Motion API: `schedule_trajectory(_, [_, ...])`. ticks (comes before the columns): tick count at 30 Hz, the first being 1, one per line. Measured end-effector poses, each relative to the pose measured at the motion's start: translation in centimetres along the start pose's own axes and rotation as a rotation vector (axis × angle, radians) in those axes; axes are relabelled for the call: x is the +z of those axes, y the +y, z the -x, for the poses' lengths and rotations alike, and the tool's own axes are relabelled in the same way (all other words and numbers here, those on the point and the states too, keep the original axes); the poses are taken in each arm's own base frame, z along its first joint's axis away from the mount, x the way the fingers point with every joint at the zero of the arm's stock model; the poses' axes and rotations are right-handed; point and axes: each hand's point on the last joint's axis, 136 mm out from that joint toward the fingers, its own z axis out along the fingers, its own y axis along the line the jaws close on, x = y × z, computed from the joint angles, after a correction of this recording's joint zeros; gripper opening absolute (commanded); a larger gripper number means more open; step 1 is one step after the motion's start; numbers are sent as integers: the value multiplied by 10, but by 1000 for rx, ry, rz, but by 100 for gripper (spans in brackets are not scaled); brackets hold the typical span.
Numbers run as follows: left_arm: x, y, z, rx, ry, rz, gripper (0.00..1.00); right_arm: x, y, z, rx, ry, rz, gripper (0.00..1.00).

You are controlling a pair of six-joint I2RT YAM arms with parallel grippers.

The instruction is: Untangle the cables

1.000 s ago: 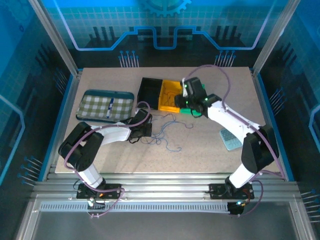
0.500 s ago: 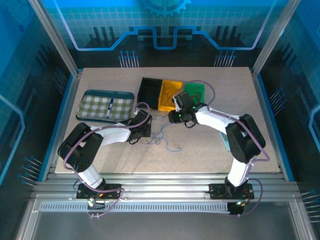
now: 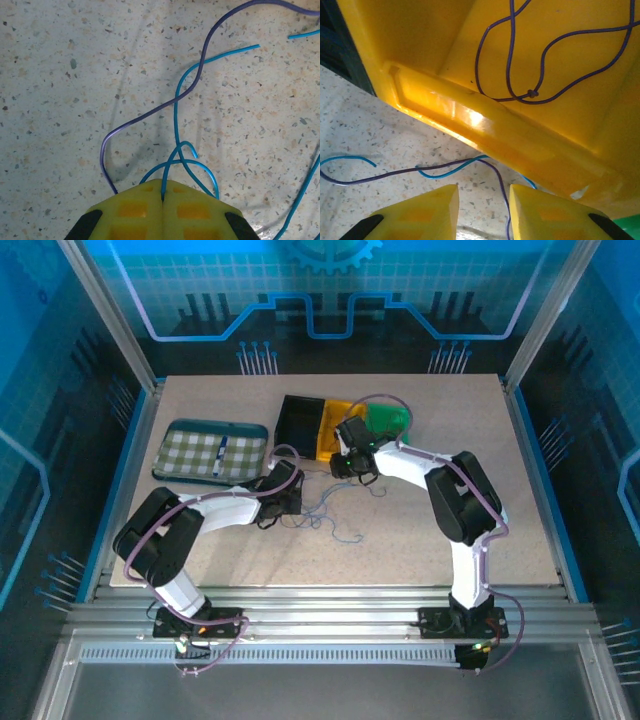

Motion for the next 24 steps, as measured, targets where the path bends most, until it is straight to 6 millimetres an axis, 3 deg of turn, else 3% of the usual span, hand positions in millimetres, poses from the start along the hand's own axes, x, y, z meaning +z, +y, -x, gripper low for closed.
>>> schedule_trajectory(24, [-5, 2, 2, -3, -15, 0, 0, 14, -10, -10, -12, 43, -38, 26])
